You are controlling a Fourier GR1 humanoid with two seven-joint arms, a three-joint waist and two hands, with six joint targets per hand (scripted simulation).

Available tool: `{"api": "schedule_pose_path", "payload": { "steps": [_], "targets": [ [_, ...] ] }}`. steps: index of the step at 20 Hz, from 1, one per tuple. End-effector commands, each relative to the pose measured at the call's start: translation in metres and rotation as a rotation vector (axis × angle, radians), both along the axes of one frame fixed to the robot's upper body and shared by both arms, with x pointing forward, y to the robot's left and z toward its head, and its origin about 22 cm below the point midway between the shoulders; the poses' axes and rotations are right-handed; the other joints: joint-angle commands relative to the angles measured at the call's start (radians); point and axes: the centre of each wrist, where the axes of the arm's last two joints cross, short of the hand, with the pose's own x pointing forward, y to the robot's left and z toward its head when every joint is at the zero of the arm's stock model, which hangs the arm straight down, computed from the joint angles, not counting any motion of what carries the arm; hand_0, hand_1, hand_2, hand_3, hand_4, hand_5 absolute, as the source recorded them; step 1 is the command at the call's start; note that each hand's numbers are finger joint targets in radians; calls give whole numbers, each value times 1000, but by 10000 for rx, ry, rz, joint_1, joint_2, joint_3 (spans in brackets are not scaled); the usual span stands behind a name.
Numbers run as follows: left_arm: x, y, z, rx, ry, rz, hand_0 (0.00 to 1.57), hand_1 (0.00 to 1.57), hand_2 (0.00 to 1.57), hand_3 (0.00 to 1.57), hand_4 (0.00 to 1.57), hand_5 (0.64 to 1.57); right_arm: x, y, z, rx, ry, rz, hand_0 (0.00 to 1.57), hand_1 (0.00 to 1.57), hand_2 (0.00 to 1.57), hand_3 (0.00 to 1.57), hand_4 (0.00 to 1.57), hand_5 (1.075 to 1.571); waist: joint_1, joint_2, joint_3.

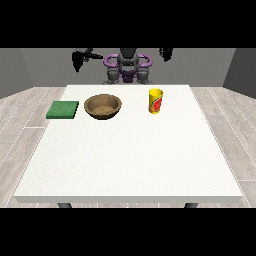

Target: Pick the cup and pour the ball into the bowl, then pick the bowl and place it on the pad

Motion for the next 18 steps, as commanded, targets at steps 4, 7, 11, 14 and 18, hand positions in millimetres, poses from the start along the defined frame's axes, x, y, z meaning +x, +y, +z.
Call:
{"api": "schedule_pose_path", "payload": {
  "steps": [4,7,11,14,18],
  "targets": [
    [44,28,4,1041,-1449,719,0,0,0,0,0,1269,30,-8,11,-98,-1457,547,0,0,0,0,0,1562,-321,2047,-3],
    [64,49,2,1000,-1069,748,0,0,0,0,0,1252,38,-9,10,-316,-1040,419,0,0,0,0,0,1561,-443,1774,-4],
    [75,49,-14,1239,-1422,1066,0,0,0,0,0,1250,46,-28,6,-360,-1614,690,0,0,0,0,0,1561,-634,2191,-4],
    [61,32,-54,1030,-999,1050,0,0,0,0,0,1259,37,-52,-6,-352,-1067,510,0,0,0,0,0,1562,-677,1725,-4],
    [74,43,-75,1271,-823,1520,0,0,0,0,0,1246,52,-47,10,-186,-995,516,0,0,0,0,0,1563,-760,1619,-7]
  ]
}}
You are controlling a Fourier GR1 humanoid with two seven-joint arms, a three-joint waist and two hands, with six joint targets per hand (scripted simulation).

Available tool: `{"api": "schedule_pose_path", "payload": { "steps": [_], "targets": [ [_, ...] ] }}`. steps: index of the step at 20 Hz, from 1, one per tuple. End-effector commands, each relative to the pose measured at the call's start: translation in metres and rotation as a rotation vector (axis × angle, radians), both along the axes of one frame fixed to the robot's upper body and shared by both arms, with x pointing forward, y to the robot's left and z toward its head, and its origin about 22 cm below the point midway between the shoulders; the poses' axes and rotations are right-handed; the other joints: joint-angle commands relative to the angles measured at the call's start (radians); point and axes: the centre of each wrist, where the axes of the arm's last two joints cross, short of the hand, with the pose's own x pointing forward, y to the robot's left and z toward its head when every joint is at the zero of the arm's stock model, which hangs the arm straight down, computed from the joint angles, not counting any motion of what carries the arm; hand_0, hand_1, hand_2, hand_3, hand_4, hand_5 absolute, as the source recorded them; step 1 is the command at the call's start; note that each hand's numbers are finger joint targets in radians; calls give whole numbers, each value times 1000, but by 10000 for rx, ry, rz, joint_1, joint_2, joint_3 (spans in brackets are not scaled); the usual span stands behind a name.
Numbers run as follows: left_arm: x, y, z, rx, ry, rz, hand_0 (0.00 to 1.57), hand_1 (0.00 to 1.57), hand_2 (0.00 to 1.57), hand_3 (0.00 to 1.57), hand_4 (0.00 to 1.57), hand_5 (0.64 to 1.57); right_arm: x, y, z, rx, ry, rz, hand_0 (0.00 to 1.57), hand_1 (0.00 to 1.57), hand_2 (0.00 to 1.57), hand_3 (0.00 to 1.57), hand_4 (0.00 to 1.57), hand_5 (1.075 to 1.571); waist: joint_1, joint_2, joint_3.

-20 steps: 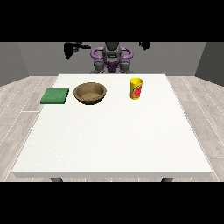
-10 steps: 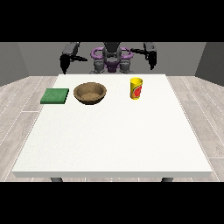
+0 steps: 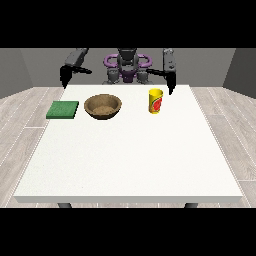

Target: Pick the cup and pour the ball into the bowl, then pick the bowl and place it on the pad

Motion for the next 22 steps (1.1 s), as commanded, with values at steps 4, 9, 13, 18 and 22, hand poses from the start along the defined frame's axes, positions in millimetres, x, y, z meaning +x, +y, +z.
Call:
{"api": "schedule_pose_path", "payload": {
  "steps": [4,9,13,18,22],
  "targets": [
    [11,-15,-29,46,-190,156,0,0,0,0,0,1249,9,-27,-10,219,-20,-239,0,0,0,0,0,1563,64,333,-1],
    [15,-1,-49,24,-282,314,0,0,0,0,0,1267,0,-53,-13,113,-380,-65,0,0,0,0,0,1558,-225,579,-1],
    [38,5,-31,-13,-13,331,0,0,0,0,0,1229,11,-57,-8,77,-253,-149,0,0,0,0,0,1558,-80,438,0],
    [27,27,-48,3014,-878,2161,1289,1289,1571,1571,789,1524,14,-45,3,129,-581,348,0,0,0,0,0,1562,-826,1066,15],
    [31,19,-56,3508,-798,3160,1312,1312,1571,1571,833,1511,14,-54,12,126,-1168,498,0,0,0,0,0,1556,-1336,1440,1]
  ]
}}
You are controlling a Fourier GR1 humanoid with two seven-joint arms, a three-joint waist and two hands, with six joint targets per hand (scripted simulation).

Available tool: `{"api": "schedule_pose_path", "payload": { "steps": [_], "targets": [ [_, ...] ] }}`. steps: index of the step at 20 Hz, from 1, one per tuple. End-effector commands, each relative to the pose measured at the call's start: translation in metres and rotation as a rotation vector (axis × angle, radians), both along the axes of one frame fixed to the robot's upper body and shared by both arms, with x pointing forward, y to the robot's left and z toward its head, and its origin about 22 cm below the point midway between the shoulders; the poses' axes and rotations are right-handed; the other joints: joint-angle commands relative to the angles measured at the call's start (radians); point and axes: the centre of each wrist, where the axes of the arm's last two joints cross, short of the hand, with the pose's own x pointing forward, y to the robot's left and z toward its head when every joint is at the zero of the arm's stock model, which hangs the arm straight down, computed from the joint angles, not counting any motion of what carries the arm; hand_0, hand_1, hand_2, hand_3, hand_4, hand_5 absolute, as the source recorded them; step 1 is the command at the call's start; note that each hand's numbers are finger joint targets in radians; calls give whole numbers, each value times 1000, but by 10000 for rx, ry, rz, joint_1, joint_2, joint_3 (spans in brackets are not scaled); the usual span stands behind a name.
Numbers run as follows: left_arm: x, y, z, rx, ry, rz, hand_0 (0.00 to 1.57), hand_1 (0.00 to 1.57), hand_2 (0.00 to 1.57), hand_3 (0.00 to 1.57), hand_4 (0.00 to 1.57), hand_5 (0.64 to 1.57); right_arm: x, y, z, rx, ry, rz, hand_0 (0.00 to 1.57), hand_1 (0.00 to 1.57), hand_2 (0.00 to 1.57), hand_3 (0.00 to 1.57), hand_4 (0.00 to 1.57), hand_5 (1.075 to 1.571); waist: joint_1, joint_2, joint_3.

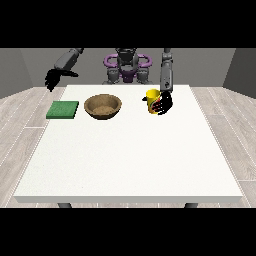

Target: Pick the cup and pour the ball into the bowl, then pick the bowl and place it on the pad

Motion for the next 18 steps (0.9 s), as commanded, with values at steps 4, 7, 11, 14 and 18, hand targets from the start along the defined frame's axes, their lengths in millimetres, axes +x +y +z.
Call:
{"api": "schedule_pose_path", "payload": {
  "steps": [4,7,11,14,18],
  "targets": [
    [11,-24,-6,939,-293,1177,1343,1343,1571,1571,879,1505,6,-34,34,-160,-568,32,0,0,0,0,0,1556,-349,385,-15],
    [6,-19,-10,1697,-146,1008,1356,1356,1571,1571,913,1511,-7,-48,13,115,239,-224,0,0,0,0,0,1555,-141,-248,-11],
    [6,-71,0,3066,948,208,1373,1373,1571,1571,1016,1532,-25,-75,-27,-60,2117,-1351,0,0,56,0,0,1558,957,-2310,26],
    [18,-87,23,3813,986,-57,1381,1381,1571,1571,1033,1536,-47,-91,-53,288,2460,-1930,0,0,0,0,0,1560,1454,-2629,21],
    [20,-112,28,5503,1336,-89,1375,1375,1571,1571,1143,1567,-60,-93,-69,207,3053,-2275,0,0,0,0,0,1560,1927,-3284,23]
  ]
}}
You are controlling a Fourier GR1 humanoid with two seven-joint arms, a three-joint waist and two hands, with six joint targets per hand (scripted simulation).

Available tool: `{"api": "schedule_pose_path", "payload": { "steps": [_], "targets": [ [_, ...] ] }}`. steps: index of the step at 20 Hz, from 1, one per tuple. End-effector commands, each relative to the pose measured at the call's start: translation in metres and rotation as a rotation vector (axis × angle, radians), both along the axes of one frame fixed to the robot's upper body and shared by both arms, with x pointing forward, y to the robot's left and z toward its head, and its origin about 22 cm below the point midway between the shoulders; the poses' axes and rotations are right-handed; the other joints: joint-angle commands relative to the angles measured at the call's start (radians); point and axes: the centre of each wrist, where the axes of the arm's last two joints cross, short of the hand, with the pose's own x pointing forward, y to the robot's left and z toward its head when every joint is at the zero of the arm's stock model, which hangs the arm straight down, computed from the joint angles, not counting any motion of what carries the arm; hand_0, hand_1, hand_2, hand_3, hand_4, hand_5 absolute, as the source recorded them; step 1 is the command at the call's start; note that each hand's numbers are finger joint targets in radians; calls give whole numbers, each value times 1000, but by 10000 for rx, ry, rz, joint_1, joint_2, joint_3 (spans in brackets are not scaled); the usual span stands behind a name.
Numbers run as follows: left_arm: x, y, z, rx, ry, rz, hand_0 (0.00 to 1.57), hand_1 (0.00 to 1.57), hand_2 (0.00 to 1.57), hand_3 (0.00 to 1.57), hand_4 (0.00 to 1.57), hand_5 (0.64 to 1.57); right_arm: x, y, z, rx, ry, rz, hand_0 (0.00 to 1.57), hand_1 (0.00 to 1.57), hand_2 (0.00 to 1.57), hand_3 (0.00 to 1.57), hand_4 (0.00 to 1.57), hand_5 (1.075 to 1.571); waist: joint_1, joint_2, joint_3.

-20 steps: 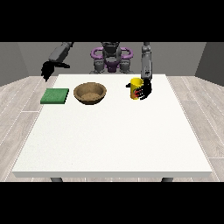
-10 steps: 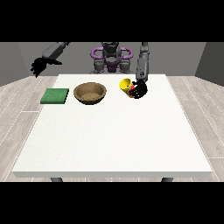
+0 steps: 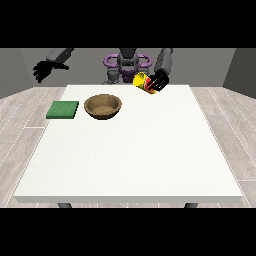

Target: Pick the cup and pour the ball into the bowl, then pick the bowl and place it on the pad

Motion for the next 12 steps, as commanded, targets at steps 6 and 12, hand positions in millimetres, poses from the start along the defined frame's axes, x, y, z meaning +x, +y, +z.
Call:
{"api": "schedule_pose_path", "payload": {
  "steps": [6,12],
  "targets": [
    [7,-42,27,2187,371,70,1367,1367,1571,1571,1114,1566,-24,-14,-26,71,803,-583,0,0,39,0,0,1558,458,-748,-24],
    [2,-83,39,3558,-416,-153,1279,1279,1571,1571,1000,1569,-46,-18,-50,236,297,-785,0,0,0,0,0,1552,600,-213,-16]
  ]
}}
